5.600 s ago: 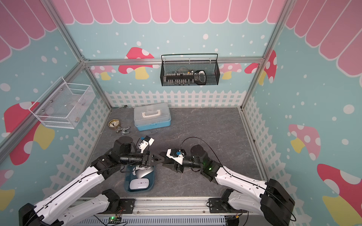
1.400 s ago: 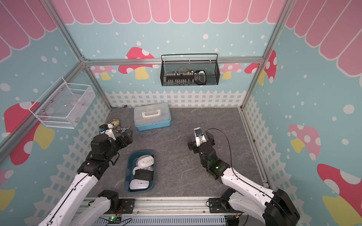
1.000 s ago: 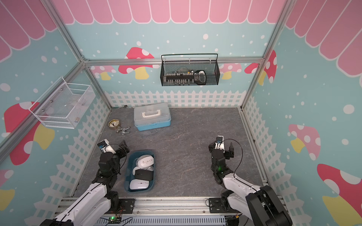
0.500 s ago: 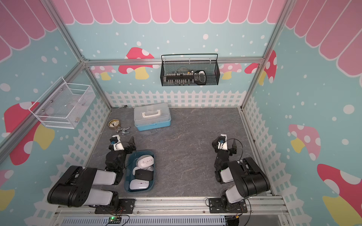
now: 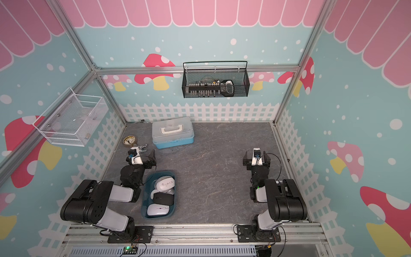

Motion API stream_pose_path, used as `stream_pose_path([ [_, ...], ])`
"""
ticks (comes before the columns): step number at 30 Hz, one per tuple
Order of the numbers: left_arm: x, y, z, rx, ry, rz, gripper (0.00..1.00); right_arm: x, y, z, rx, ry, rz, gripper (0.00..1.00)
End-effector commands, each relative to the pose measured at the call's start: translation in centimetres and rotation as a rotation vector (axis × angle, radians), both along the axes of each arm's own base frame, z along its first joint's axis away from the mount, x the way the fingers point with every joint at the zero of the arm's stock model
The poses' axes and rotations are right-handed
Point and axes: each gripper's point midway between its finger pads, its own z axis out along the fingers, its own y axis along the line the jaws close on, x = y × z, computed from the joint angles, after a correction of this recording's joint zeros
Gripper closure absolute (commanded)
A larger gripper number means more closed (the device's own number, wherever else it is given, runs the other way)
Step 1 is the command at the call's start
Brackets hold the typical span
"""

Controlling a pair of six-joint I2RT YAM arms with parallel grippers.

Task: Put the mouse in the storage box
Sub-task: Reset both arms

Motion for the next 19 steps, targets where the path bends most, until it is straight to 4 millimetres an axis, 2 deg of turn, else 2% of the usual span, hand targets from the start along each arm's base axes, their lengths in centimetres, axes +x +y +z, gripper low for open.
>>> stream_pose_path([
  [1, -0.2, -0.4, -0.3, -0.004, 0.003, -0.02, 0.01, -0.3, 0.7, -0.3, 0.022, 0.003, 0.045, 0.01],
  [12, -0.1, -0.4, -0.4, -0.007, 0.015, -0.021, 0.01, -0.2, 0.8, -0.4, 0.023, 0.012, 0.047, 0.01],
  [16, -0.1, -0.5, -0.4, -0.006, 0.018, -0.023, 0.01, 0.5, 1.5, -0.8, 0.011, 0.038, 0.091, 0.01],
  [19, -0.1, -0.5, -0.4, -0.007, 0.015, -0.023, 0.01, 0.0, 1.9, -0.5, 0.001, 0.021, 0.113, 0.01],
])
